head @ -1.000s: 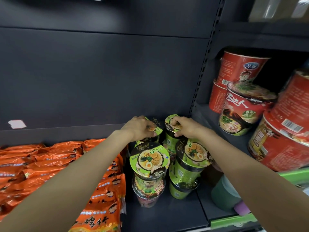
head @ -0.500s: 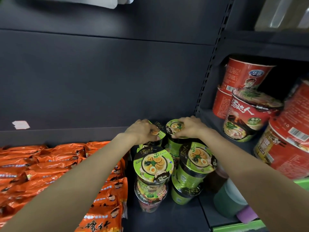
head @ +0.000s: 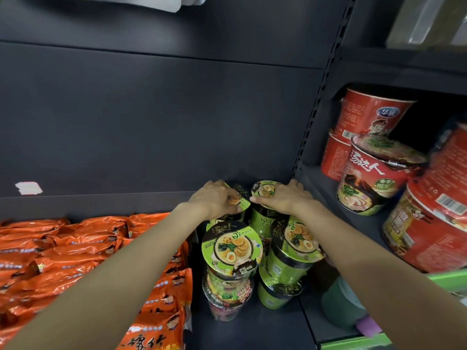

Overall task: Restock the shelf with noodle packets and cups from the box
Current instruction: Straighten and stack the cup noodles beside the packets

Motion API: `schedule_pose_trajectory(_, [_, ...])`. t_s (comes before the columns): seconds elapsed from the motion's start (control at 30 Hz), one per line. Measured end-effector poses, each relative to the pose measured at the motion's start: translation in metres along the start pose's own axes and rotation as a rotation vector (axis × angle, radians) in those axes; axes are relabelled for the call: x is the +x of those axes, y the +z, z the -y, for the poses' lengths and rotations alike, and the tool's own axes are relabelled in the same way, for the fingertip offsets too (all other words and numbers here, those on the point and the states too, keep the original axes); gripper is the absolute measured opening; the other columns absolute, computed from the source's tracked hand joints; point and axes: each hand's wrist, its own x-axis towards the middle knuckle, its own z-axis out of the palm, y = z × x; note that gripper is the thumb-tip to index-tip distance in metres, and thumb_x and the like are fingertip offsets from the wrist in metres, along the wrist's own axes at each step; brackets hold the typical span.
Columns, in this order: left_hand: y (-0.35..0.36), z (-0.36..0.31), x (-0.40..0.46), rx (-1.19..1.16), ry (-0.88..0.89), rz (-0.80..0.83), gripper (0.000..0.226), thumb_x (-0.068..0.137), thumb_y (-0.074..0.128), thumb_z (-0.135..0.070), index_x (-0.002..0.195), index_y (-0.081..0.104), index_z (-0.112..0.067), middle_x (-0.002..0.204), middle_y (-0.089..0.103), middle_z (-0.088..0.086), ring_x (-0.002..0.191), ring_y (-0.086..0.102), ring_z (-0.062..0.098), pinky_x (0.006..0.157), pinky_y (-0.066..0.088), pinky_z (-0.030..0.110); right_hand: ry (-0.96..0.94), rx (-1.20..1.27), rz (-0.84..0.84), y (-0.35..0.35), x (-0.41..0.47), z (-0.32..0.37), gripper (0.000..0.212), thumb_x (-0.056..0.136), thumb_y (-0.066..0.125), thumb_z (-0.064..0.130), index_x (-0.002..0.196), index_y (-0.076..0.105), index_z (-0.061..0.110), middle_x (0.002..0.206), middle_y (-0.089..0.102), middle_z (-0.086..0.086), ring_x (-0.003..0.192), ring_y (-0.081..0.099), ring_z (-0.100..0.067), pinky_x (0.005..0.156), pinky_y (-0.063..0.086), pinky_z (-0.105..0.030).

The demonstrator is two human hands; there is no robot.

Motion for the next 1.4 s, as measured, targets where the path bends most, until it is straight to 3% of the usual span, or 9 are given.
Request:
schedule_pose_trajectory(0.07, [0.0,0.0,0.0,0.003,-0.001,0.0,0.048,0.089,0.054,-0.049,0.133,0.049,-0.032,0.133,0.044,0.006,0.124,0.037,0.027,0.102,0.037,0.037,-0.059,0.079,0.08,-0.006,0.001,-0.005,0.088,0.079,0.048,0.072,0.148,0.027,0.021,0.155,0.012,-0.012,0.142,0.015,-0.033,0.112,0.024,-0.045])
schedule_pose_trajectory(0.17, [0.001,-0.001,0.0,-0.003,-0.001,-0.006,0.048,0.089,0.054,-0.048,0.134,0.048,-0.032,0.134,0.043,0.007,0.125,0.036,0.028,0.101,0.036,0.035,-0.15,0.024,0.058,-0.011,0.003,-0.01,0.073,0.084,0.058,0.05,0.145,0.033,0.017,0.149,0.029,-0.013,0.136,0.031,-0.029,0.106,0.034,-0.036])
schedule_pose_trajectory(0.33, [0.002,0.002,0.001,-0.03,-0.011,-0.009,0.05,0.088,0.056,-0.045,0.136,0.047,-0.032,0.137,0.043,0.005,0.127,0.037,0.028,0.103,0.038,0.038,-0.081,-0.05,-0.1,-0.002,-0.003,-0.004,0.074,0.08,0.054,0.067,0.128,0.052,0.011,0.135,0.046,-0.014,0.123,0.044,-0.033,0.097,0.041,-0.039])
schedule_pose_trajectory(0.47, [0.005,0.005,-0.001,-0.104,0.006,-0.024,0.046,0.085,0.06,-0.038,0.13,0.054,-0.029,0.134,0.046,0.003,0.126,0.041,0.023,0.104,0.039,0.038,-0.049,-0.108,-0.164,0.003,-0.009,-0.001,0.081,0.081,0.043,0.074,0.129,0.053,0.009,0.145,0.033,-0.015,0.133,0.03,-0.034,0.101,0.036,-0.043])
schedule_pose_trajectory(0.6, [0.007,0.004,-0.005,-0.148,0.012,-0.083,0.037,0.087,0.059,-0.035,0.122,0.059,-0.025,0.127,0.052,0.002,0.119,0.048,0.021,0.099,0.044,0.037,-0.148,-0.001,-0.061,0.001,-0.006,-0.008,0.072,0.085,0.054,0.058,0.14,0.041,0.013,0.143,0.033,-0.012,0.133,0.03,-0.03,0.105,0.034,-0.04])
schedule_pose_trajectory(0.9, [0.006,-0.014,-0.017,-0.052,0.079,-0.194,0.025,0.091,0.051,-0.033,0.109,0.065,-0.023,0.11,0.061,0.004,0.102,0.057,0.025,0.076,0.051,0.035,-0.218,0.157,-0.175,0.01,-0.023,-0.012,0.053,0.091,0.056,0.041,0.138,0.046,0.017,0.141,0.041,-0.009,0.131,0.039,-0.024,0.106,0.035,-0.035])
schedule_pose_trajectory(1.13, [0.007,-0.039,-0.04,-0.159,0.213,-0.208,0.024,0.092,0.053,-0.032,0.11,0.065,-0.023,0.108,0.066,0.001,0.101,0.06,0.019,0.085,0.051,0.039,-0.251,0.259,-0.209,0.017,-0.067,-0.033,0.047,0.089,0.06,0.037,0.132,0.053,0.02,0.129,0.056,-0.006,0.116,0.053,-0.02,0.094,0.044,-0.032])
schedule_pose_trajectory(1.3, [0.013,-0.057,-0.074,0.037,0.105,-0.105,0.057,0.086,0.055,-0.052,0.133,0.05,-0.021,0.132,0.05,0.008,0.127,0.041,0.025,0.101,0.041,0.04,-0.22,0.148,-0.114,0.025,-0.093,-0.05,0.076,0.081,0.063,0.053,0.144,0.036,0.02,0.148,0.031,-0.012,0.138,0.026,-0.031,0.112,0.028,-0.04])
schedule_pose_trajectory(1.4, [0.021,-0.064,-0.097,0.089,0.043,-0.071,0.071,0.081,0.06,-0.056,0.14,0.041,-0.021,0.142,0.041,0.004,0.132,0.033,0.025,0.105,0.036,0.042,-0.23,0.048,0.014,0.029,-0.109,-0.057,0.086,0.079,0.067,0.049,0.149,0.021,0.027,0.154,0.015,-0.011,0.142,0.011,-0.035,0.115,0.017,-0.046])
